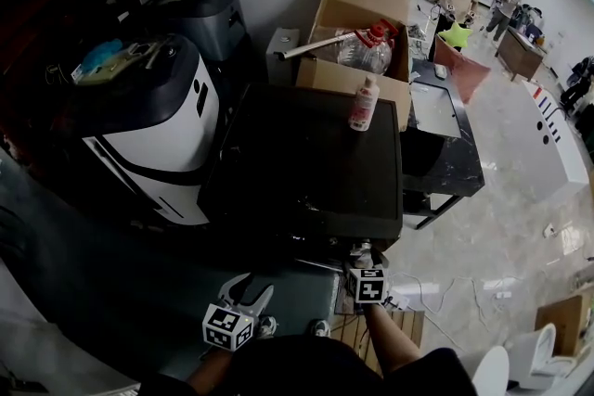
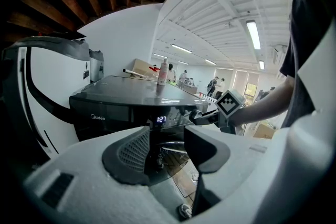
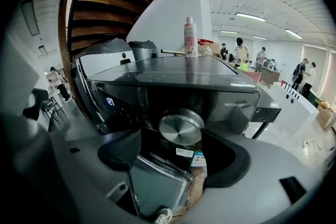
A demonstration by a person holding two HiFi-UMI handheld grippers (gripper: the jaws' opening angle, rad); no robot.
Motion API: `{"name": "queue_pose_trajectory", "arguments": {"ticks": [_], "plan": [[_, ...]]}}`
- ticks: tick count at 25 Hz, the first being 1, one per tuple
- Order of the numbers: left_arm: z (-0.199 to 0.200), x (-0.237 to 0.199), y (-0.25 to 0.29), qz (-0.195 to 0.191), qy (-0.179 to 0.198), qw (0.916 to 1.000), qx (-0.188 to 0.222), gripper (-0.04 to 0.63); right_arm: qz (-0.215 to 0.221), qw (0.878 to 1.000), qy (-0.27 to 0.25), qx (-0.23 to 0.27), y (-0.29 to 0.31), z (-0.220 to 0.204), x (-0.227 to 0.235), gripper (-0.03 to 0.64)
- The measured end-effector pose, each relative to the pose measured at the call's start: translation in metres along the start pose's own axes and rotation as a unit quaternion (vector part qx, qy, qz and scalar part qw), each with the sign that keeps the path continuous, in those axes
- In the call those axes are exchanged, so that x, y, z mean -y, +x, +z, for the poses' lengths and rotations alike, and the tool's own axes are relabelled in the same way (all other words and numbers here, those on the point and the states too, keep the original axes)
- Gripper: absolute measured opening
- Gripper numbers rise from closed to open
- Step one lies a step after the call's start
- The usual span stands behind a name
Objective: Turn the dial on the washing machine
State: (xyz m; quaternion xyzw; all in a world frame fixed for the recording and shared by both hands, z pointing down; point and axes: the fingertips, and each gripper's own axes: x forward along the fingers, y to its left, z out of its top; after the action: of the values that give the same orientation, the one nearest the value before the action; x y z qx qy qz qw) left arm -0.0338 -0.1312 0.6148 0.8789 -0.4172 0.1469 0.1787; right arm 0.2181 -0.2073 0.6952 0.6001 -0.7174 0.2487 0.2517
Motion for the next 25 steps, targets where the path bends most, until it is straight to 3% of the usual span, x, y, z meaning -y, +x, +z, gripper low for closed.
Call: {"name": "queue_pose_trajectory", "arguments": {"ticks": [7, 11, 25], "plan": [[-0.001, 0.001, 0.002, 0.0, 0.001, 1.0, -0.001, 0.198, 0.0, 1.0, 0.01, 0.006, -0.001, 0.0, 0.002, 0.348], [0.002, 0.001, 0.002, -0.003, 0.003, 1.0, 0.001, 0.198, -0.004, 0.999, 0.013, 0.033, -0.02, 0.01, -0.002, 0.342], [0.037, -0.002, 0.012, -0.038, 0.027, 0.9984, 0.031, 0.192, 0.029, 0.986, 0.025, 0.159, -0.1, 0.076, -0.045, 0.21]]}}
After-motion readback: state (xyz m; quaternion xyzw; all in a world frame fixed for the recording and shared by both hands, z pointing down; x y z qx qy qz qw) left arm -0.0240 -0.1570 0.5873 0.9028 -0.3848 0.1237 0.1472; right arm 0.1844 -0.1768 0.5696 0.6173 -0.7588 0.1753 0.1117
